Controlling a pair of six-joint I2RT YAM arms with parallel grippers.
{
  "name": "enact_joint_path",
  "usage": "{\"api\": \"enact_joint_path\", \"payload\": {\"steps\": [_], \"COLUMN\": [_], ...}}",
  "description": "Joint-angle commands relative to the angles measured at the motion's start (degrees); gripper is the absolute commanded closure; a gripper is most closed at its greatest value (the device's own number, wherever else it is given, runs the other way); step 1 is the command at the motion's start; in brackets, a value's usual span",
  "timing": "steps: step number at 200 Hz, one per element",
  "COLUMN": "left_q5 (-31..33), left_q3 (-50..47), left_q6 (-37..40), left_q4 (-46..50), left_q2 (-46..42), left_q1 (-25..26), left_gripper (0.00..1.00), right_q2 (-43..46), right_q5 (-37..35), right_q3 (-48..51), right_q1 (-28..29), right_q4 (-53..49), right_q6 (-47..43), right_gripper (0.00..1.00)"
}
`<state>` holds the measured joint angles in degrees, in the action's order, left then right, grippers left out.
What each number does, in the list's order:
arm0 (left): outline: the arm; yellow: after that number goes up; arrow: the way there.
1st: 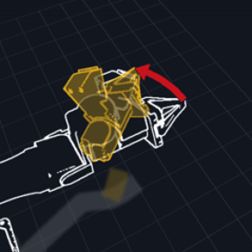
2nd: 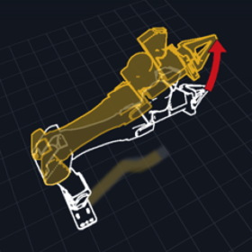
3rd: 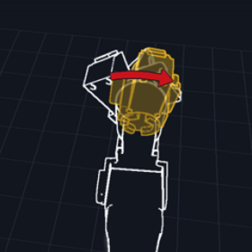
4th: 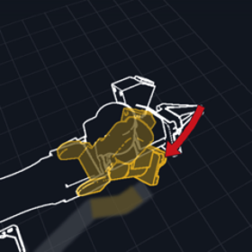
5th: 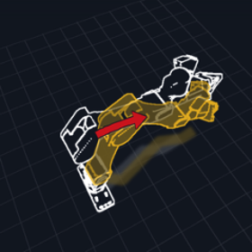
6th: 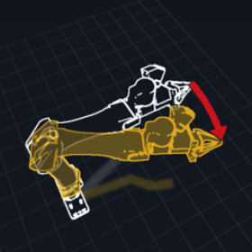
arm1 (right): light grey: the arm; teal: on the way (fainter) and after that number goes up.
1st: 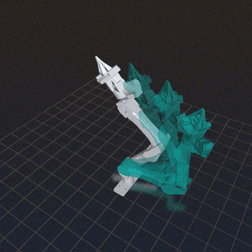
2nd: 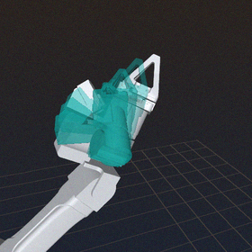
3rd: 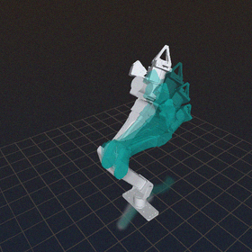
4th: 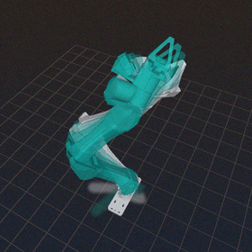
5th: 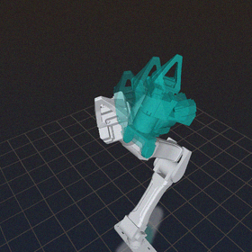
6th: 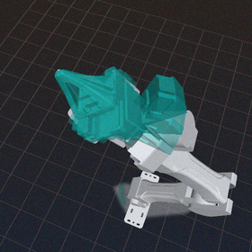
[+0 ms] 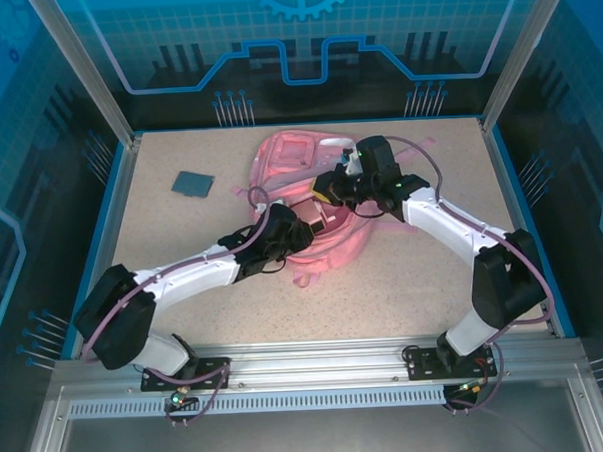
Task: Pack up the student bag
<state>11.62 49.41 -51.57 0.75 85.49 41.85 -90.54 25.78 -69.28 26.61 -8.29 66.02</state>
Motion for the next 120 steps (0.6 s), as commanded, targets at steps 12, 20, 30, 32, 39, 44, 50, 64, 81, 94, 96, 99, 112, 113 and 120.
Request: {"api": "enact_joint_path", "payload": {"steps": [12,20,30,32,39,44,50,64,81,94,96,99,112,113,120], "left_q5": [3.6,4.1,4.79,4.99,5.62,6.22,7.25,9.7,11.87,12.11,12.11,12.05,12.11,12.07,11.92], "left_q3": [0.25,0.68,0.71,0.56,0.03,-0.52,-1.26,-3.85,-6.49,-5.71,-5.37,-4.93,-3.17,-3.04,-2.4], "left_q6": [0.85,0.94,1.56,1.69,2.2,2.66,3.29,5.3,7.24,8.63,8.76,8.96,8.95,8.95,8.78], "left_q4": [-7.94,-8.19,-9.84,-10.43,-12.67,-14.79,-17.49,-25.44,-36.96,-40.75,-40.97,-41.2,-41.8,-41.93,-42.67], "left_q2": [4.82,5.73,6.72,6.77,7.12,7.22,7.31,7.59,9.16,10.95,11.33,11.77,13.98,14.16,15.38], "left_q1": [0.1,0.14,0.15,0.16,0.14,0.17,0.18,0.23,0.25,0.2,0.22,0.19,0.25,0.25,0.18], "left_gripper": [0.7,0.7,0.71,0.71,0.72,0.72,0.72,0.72,0.71,0.71,0.71,0.71,0.72,0.72,0.72], "right_q2": [4.03,4.27,4.47,4.54,4.65,4.73,4.85,5.19,5.42,5.63,5.68,5.72,5.97,5.98,6.06], "right_q5": [3.62,3.58,3.58,3.58,3.6,3.64,3.66,3.49,3.57,3.57,3.57,3.58,3.57,3.57,3.48], "right_q3": [-0.08,0.14,0.36,0.41,0.62,0.84,1.13,1.86,2.67,3.15,3.22,3.33,3.62,3.66,3.79], "right_q1": [1.05,1.0,1.07,1.07,1.06,1.07,1.07,1.07,1.07,1.07,1.05,1.07,1.16,1.12,1.25], "right_q4": [1.28,1.22,1.26,1.31,1.34,1.39,1.44,1.57,1.81,1.75,1.71,1.7,1.7,1.7,1.54], "right_q6": [-1.07,-1.07,-1.07,-1.02,-0.9,-0.81,-0.73,-0.46,-0.11,-0.01,-0.01,-0.01,0.07,0.07,0.03], "right_gripper": [1.0,1.0,1.0,1.0,1.0,1.0,1.0,1.0,1.0,1.0,1.0,1.0,1.0,1.0,1.0]}}
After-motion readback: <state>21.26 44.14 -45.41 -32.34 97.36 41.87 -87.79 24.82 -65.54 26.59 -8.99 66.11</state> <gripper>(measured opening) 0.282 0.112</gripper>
